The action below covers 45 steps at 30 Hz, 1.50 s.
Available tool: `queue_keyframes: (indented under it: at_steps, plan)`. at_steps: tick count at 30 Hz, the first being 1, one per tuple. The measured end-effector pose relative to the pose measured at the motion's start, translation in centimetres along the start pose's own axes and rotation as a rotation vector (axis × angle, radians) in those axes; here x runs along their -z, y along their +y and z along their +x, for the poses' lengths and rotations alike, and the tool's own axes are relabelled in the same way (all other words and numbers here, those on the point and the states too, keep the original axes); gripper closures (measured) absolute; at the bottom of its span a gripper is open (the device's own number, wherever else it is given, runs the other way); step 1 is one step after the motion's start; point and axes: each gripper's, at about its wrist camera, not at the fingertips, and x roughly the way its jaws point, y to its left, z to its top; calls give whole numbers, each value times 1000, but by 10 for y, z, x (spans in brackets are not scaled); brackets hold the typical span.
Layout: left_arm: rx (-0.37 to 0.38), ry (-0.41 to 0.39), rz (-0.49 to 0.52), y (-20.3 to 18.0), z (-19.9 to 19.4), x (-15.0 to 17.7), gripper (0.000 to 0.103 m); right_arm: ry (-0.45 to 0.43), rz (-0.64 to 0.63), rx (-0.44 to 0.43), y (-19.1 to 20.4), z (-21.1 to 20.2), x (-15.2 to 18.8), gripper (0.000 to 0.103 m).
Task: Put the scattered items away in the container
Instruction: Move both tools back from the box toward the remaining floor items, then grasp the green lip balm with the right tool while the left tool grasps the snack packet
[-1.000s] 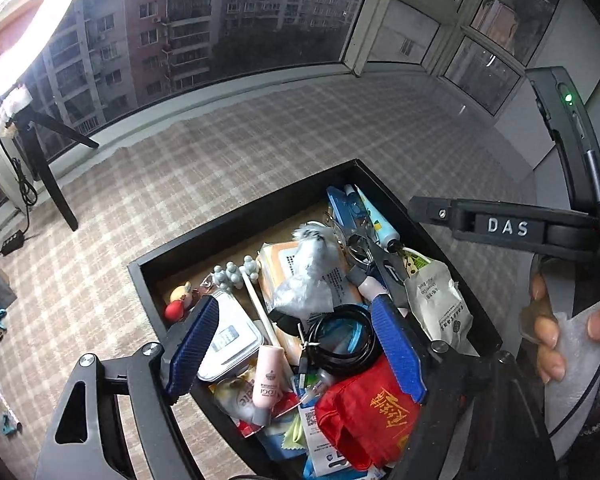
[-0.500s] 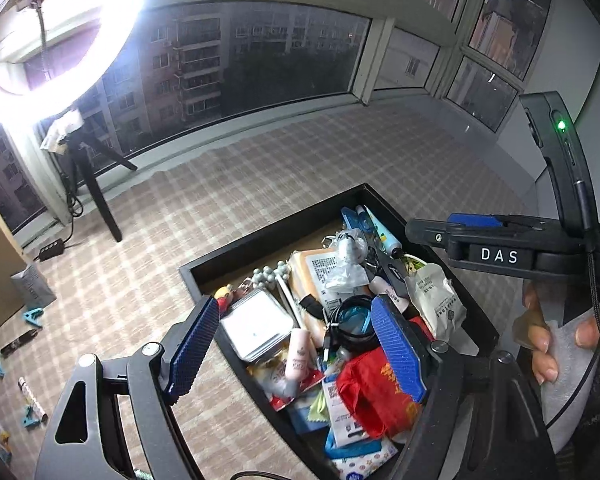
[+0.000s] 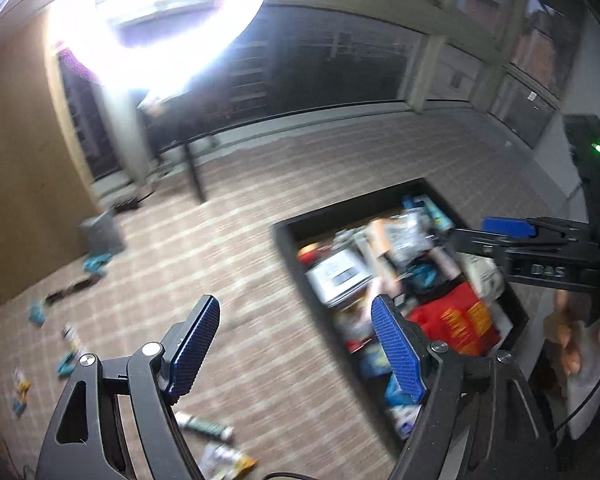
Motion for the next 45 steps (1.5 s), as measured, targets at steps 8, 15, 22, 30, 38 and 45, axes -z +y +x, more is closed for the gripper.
queue_keyframes:
  at_steps: [8, 15, 22, 30, 38, 45]
  plan:
    - [-123, 54, -174, 107, -18, 53, 27, -10, -165, -61, 65, 5, 25, 38]
    - [-162, 109, -232, 152, -24, 106, 28, 46, -266, -126, 131, 26, 54, 38]
    - [-118, 132, -224, 162, -24, 135, 28, 47, -313, -123, 183, 35, 71, 38]
    - [22, 142, -79, 140, -7, 162, 28, 74, -386, -155, 216, 53, 84, 38]
    - [79, 182, 88, 112, 29, 183, 28, 186, -441, -181, 229, 100, 99, 39]
    - [140, 219, 121, 98, 53, 190, 28, 263, -496, -208, 244, 141, 106, 50]
